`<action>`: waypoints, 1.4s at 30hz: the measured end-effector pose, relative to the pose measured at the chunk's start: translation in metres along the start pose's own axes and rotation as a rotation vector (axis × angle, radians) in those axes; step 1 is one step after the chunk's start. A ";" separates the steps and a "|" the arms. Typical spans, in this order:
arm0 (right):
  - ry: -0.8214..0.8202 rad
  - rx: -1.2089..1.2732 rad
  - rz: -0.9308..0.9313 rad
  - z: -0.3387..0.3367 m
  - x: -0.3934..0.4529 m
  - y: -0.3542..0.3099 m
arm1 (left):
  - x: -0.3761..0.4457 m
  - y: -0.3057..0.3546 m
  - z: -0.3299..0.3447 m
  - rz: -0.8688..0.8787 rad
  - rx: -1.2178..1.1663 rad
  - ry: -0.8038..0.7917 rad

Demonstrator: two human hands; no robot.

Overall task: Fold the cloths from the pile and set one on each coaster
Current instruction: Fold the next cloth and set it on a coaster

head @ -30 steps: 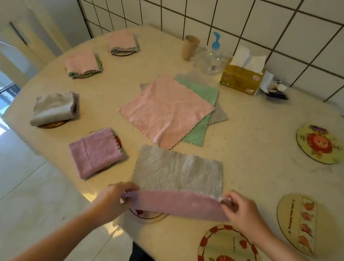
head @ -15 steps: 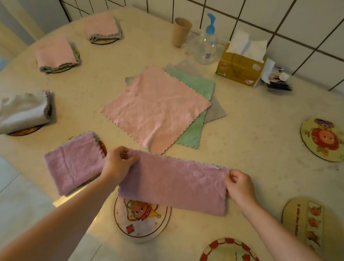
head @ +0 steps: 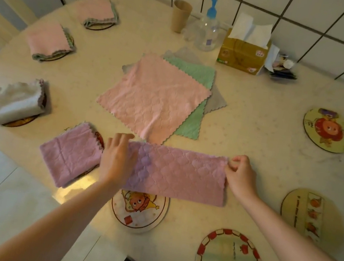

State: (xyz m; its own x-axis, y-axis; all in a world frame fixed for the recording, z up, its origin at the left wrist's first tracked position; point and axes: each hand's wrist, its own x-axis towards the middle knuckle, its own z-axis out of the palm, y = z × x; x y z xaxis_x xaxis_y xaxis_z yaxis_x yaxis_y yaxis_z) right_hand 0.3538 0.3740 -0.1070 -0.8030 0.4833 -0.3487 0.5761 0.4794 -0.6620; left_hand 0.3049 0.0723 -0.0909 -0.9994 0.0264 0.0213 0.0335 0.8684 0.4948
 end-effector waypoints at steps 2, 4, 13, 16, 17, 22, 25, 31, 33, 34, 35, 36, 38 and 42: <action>0.118 -0.260 -0.286 -0.008 -0.021 -0.005 | -0.028 0.008 0.007 0.308 0.043 -0.070; 0.106 -0.470 -0.640 -0.006 -0.047 0.000 | -0.060 0.013 0.020 0.520 0.082 -0.230; -0.311 -0.923 -1.049 0.006 -0.082 0.056 | -0.106 -0.021 0.035 0.505 0.405 -0.453; -0.316 -0.916 -1.061 0.002 -0.079 0.052 | -0.105 -0.044 0.019 0.430 0.404 -0.452; -0.323 -0.914 -1.071 0.002 -0.080 0.049 | -0.106 -0.050 0.016 0.405 0.405 -0.431; -0.354 -0.885 -1.093 0.003 -0.076 0.034 | -0.114 -0.048 0.021 0.195 0.424 -0.368; -0.353 -0.868 -1.092 0.008 -0.074 0.026 | -0.116 -0.021 0.032 0.096 0.383 -0.232; -0.272 -0.741 -1.113 -0.001 -0.068 0.007 | -0.132 0.043 0.051 0.365 0.304 -0.280; -0.264 -0.686 -1.116 -0.008 -0.072 0.003 | -0.133 0.055 0.058 0.381 0.295 -0.292; -0.274 -0.666 -1.120 -0.011 -0.075 0.002 | -0.131 0.059 0.061 0.371 0.292 -0.297; -0.290 -0.654 -1.127 -0.015 -0.080 0.004 | -0.130 0.062 0.063 0.355 0.288 -0.306; -0.317 -0.640 -1.140 -0.018 -0.085 0.007 | -0.129 0.065 0.064 0.328 0.281 -0.318; -0.414 -0.596 -1.148 -0.024 -0.098 0.012 | -0.129 0.070 0.067 0.289 0.277 -0.347; -0.566 -0.539 -1.134 -0.040 -0.118 0.023 | -0.143 0.065 0.072 0.445 0.347 -0.341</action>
State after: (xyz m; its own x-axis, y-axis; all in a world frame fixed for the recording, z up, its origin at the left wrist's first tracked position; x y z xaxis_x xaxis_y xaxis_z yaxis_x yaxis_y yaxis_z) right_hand 0.4683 0.3572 -0.0548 -0.7457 -0.6584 -0.1020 -0.5466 0.6921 -0.4714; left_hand 0.4500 0.1608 -0.1241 -0.8380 0.5260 -0.1451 0.4975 0.8458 0.1927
